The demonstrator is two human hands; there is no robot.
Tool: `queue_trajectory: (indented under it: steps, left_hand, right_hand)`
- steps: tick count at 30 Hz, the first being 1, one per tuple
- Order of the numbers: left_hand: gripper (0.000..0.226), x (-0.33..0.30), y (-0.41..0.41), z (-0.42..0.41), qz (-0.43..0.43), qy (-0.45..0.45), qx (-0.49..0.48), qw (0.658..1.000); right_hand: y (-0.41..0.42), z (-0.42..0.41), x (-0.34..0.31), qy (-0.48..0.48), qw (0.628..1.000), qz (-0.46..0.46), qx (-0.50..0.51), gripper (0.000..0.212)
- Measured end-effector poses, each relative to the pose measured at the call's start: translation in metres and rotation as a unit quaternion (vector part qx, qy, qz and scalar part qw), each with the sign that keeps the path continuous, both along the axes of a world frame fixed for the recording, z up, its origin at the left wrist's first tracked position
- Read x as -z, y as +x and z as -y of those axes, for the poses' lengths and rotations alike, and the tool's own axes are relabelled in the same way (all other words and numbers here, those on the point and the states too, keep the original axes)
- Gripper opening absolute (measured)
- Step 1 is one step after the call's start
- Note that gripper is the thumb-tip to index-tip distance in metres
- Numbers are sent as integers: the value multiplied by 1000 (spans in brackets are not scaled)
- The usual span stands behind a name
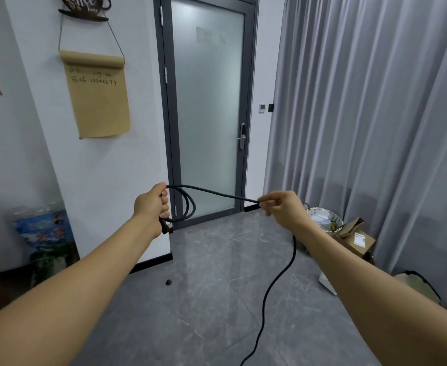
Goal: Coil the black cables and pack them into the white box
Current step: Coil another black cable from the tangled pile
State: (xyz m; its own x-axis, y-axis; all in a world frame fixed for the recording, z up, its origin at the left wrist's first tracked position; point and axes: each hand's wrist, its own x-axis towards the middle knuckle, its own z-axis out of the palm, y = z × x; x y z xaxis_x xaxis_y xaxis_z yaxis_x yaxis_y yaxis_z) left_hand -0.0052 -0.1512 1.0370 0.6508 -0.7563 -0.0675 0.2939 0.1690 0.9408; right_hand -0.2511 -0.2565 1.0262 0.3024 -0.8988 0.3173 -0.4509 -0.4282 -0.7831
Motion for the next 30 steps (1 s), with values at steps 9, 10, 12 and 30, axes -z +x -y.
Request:
queue_trajectory:
  steps: [9, 10, 12, 30]
  left_hand:
    - [35, -5, -9, 4, 181, -31, -27, 983]
    - [35, -7, -11, 5, 163, -39, -30, 985]
    - [34, -11, -10, 6, 90, -43, -53, 994]
    - [39, -6, -8, 15, 247, -2, -100, 964]
  right_hand:
    - [30, -27, -12, -266, 885, -376, 67, 28]
    - [33, -29, -12, -284, 871, -397, 56, 26]
    - [34, -28, -11, -271, 885, -376, 39, 24]
    - [28, -25, -12, -239, 925, -294, 31, 17]
